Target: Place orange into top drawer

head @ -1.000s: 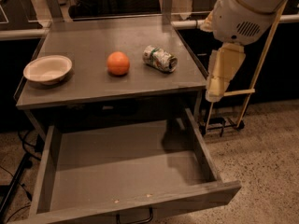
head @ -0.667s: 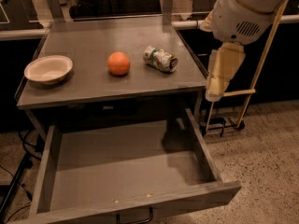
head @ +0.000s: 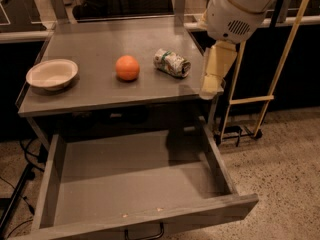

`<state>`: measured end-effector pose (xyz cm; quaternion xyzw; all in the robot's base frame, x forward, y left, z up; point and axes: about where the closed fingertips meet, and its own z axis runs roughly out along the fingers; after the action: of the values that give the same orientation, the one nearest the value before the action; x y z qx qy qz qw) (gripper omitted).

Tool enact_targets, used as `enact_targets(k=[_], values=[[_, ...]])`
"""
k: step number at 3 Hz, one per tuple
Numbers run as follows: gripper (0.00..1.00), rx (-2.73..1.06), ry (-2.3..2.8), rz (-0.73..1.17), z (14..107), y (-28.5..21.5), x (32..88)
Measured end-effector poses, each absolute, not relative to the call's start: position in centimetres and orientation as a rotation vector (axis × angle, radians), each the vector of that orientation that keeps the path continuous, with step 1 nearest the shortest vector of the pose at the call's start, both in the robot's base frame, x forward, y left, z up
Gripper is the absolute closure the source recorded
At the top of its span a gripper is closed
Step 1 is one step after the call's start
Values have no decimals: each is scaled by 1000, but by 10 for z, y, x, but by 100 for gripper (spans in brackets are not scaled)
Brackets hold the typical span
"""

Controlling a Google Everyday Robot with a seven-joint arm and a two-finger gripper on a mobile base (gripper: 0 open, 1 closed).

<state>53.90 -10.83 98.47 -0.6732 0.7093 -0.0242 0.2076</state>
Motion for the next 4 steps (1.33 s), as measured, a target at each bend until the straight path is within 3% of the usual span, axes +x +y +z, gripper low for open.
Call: enact_targets(k=[2, 4], values=[[0, -1974, 1906, -31, 961, -66, 602], [0, -1989, 1948, -29, 956, -63, 604]])
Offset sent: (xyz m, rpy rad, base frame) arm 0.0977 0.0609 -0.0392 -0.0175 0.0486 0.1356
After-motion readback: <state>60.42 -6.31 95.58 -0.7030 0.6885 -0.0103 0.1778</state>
